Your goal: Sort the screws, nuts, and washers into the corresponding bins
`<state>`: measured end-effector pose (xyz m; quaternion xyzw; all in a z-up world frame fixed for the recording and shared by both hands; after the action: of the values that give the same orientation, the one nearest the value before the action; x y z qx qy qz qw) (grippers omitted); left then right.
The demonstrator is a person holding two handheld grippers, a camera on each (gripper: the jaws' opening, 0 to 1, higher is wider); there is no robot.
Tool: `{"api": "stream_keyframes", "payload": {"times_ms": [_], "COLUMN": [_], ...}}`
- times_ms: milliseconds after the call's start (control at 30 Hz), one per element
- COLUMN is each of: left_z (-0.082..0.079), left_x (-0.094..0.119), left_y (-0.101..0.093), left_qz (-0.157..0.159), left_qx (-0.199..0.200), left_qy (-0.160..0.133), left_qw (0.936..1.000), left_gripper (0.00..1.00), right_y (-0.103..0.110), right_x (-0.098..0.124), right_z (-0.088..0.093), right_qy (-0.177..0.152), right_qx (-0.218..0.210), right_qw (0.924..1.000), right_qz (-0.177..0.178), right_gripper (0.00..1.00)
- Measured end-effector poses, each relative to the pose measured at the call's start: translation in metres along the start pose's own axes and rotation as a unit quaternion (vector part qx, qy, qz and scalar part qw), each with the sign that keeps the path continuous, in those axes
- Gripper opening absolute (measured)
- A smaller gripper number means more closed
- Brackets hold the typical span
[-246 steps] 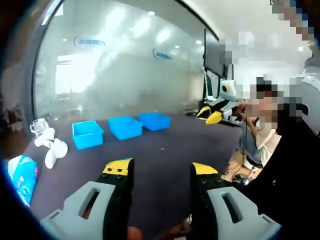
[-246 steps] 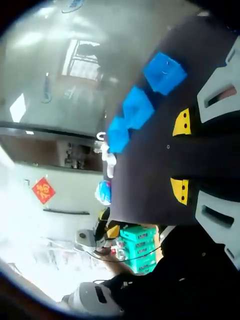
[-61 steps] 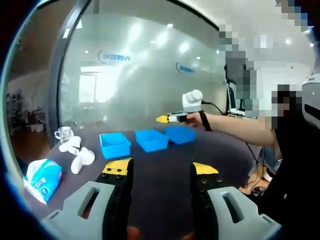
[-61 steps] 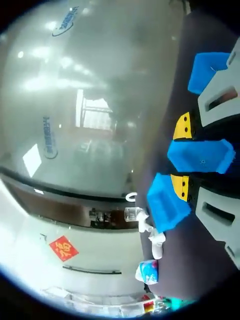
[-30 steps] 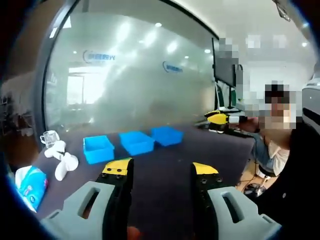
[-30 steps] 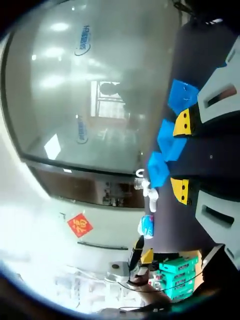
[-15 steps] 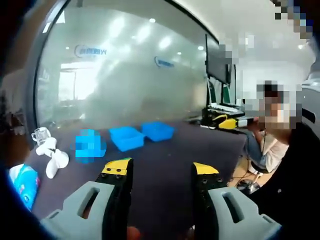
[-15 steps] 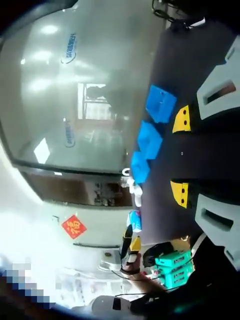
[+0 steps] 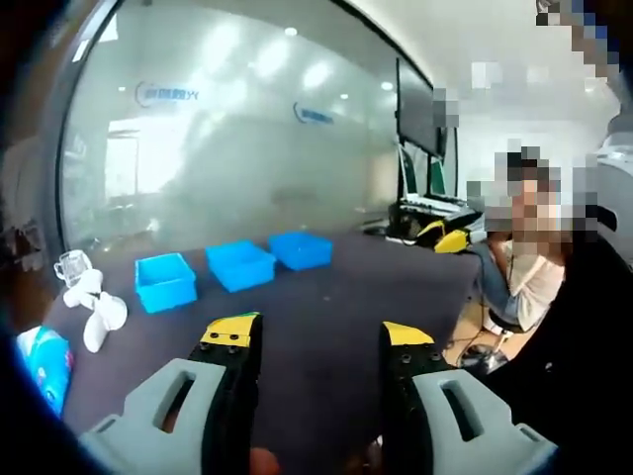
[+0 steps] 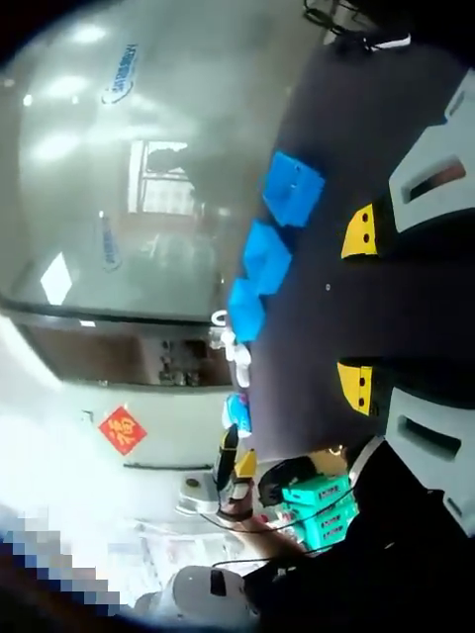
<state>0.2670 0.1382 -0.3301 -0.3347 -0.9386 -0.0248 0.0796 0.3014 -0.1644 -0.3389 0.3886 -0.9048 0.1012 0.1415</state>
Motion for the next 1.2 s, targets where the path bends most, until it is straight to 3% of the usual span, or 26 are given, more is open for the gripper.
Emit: {"api": "stream_keyframes", "payload": {"times_ms": [267, 500, 667, 733, 1200], "left_z": [0.001, 0.006, 0.009, 0.011, 0.020], "left_x": [0.001, 0.001, 0.001, 0.001, 0.002], "left_y": [0.001, 0.002, 0.002, 0.002, 0.008], "left_qz": [-0.005, -0.007, -0.011, -0.010, -0.022], "left_qx": [0.001, 0.007, 0.011, 0.014, 0.021], "left_qy": [0.004, 0.005, 0.006, 0.008, 0.015], "left_qw": [1.0000, 0.9999, 0.9999, 0.9998, 0.9994], "left_gripper": [0.45, 0.45, 0.45, 0.45, 0.45], "right_y": [-0.006, -0.011, -0.015, -0.015, -0.019], "right_x": [-0.025, -0.061, -0.087, -0.099, -0.166], "right_z": [-0.005, -0.006, -0.002, 0.002, 0.011], "right_qy": [0.060, 0.117, 0.156, 0.179, 0.265], "right_qx": [0.046, 0.085, 0.104, 0.120, 0.163], "right_qw": [0.9963, 0.9855, 0.9764, 0.9690, 0.9357], "right_qz": [-0.040, -0.089, -0.107, -0.121, -0.167], "right_gripper": [0.32, 0.31, 0.31, 0.30, 0.27]}}
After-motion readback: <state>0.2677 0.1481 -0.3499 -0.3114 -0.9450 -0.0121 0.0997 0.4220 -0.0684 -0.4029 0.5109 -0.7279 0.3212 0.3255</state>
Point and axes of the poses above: the point that each gripper's makers call its tool centre point, and the gripper's own axes: x roughly backward along the fingers, y roughly to its left, z roughly out of its underside, the point moved 2 cm from there along x, roughly backward along the fingers
